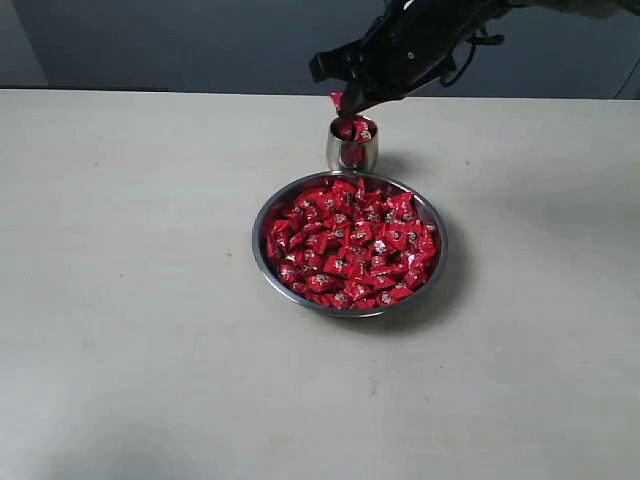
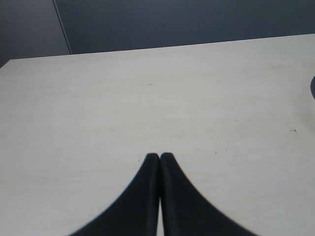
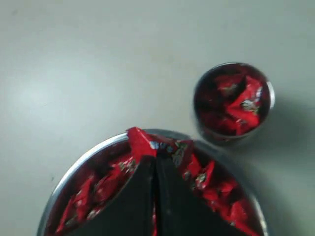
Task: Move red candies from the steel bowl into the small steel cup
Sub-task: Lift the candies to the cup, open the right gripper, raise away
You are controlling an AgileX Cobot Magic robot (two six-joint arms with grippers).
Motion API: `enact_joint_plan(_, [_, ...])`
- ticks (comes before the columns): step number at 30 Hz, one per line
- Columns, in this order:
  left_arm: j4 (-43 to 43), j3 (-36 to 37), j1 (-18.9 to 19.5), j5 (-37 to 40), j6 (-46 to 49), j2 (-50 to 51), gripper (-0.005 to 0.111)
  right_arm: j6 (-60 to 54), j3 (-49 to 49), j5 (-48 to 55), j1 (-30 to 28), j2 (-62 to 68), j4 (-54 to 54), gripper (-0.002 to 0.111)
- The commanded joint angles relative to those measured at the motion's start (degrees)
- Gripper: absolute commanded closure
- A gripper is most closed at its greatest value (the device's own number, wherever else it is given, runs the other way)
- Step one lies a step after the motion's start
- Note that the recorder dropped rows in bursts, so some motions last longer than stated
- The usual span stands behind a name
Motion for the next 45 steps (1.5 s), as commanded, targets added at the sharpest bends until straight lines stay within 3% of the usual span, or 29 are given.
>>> enact_joint_plan(1, [0.1, -0.5, 0.1, -0.7, -0.2, -0.3, 0.106, 0.1, -7.0, -0.6, -3.7, 7.5, 0.9, 0.109])
enact_joint_plan(11, [0.1, -0.5, 0.1, -0.7, -0.2, -0.3, 0.106, 0.0, -23.8, 4.9, -4.7, 19.6, 0.8, 0.109])
enact_joint_plan(17, [0.1, -0.5, 0.1, -2.7, -0.2, -0.3, 0.106, 0.0, -25.4, 7.8, -4.9, 21.5, 0.2, 0.108])
enact_joint_plan(19, [0.1, -0.5, 0.1, -4.1, -0.2, -0.3, 0.106, 0.0, -25.4, 8.8, -5.0, 21.5, 0.2, 0.101])
enact_joint_plan(23, [0.1, -0.5, 0.1, -6.8, -0.2, -0.3, 0.106, 0.0, -25.4, 9.6, -5.0, 21.0, 0.2, 0.074])
enact_joint_plan(25, [0.1, -0.5, 0.1, -6.6, -0.2, -0.3, 0.106, 0.0, -25.4, 9.6, -5.0, 20.2, 0.2, 0.07])
enact_joint_plan(36, [0.1, -0.5, 0.1, -6.6, -0.2, -0.3, 0.106, 0.0, -25.4, 11.1, -5.0, 15.1, 0.7, 0.073])
enact_joint_plan(45, [0.1, -0.5, 0.1, -6.6, -0.2, -0.3, 0.106, 0.6, -25.4, 19.6, -5.0, 12.5, 4.9, 0.073])
